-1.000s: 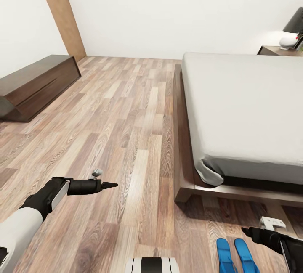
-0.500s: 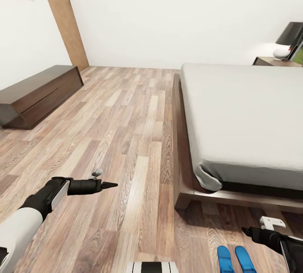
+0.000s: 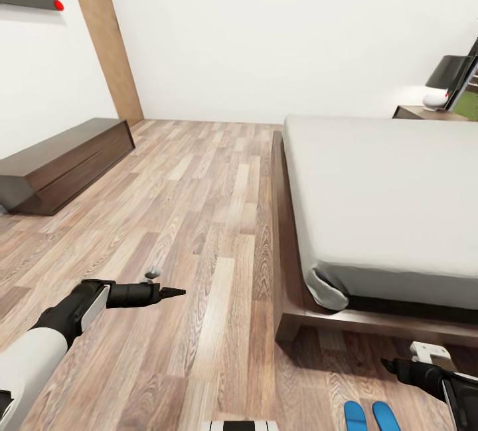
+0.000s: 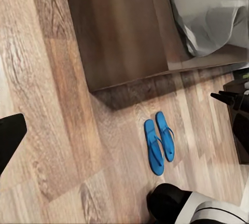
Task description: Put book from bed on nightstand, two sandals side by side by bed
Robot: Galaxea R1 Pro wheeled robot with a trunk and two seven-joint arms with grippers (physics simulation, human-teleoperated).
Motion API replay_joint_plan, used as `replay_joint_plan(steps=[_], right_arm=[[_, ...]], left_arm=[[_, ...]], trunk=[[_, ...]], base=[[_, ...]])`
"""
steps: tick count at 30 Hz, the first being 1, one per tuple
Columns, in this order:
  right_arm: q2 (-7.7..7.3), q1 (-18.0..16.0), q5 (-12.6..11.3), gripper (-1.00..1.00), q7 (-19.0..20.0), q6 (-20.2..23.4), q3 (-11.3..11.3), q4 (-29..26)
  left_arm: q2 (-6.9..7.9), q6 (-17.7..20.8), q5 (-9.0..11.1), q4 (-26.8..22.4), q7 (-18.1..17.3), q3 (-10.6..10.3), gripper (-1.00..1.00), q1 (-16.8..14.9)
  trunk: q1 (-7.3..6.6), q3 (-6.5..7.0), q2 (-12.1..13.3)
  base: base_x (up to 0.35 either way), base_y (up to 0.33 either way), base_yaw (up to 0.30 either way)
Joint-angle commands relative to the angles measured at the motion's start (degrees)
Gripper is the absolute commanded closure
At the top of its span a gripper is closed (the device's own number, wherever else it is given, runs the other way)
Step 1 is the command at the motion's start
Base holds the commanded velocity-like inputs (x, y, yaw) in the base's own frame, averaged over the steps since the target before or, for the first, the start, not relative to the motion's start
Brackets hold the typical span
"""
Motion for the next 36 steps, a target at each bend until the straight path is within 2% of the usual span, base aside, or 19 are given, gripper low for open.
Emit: replay_joint_plan(steps=[1, 24, 36], right_arm=[[0.04, -0.1, 0.6, -1.0, 0.5, 0.1, -0.2, -0.1], [0.04, -0.1, 0.6, -1.0, 0.5, 0.1, -0.2, -0.1], [0.04, -0.1, 0.6, -1.0, 0.5, 0.0, -0.2, 0.0]], left_arm=[[0.07, 0.4, 0.5, 0.0, 0.0, -0.3, -1.0, 0.0], [0.07, 0.4, 0.5, 0.0, 0.1, -0.3, -1.0, 0.0], [0.07, 0.4, 0.5, 0.0, 0.1, -0.3, -1.0, 0.0]], trunk=[[-0.03, 0.18, 0.0], [-0.63, 5.27, 0.3], [-3.26, 7.43, 5.1]], base=[[0.0, 0.0, 0.0], [0.0, 0.0, 0.0], [0.0, 0.0, 0.0]])
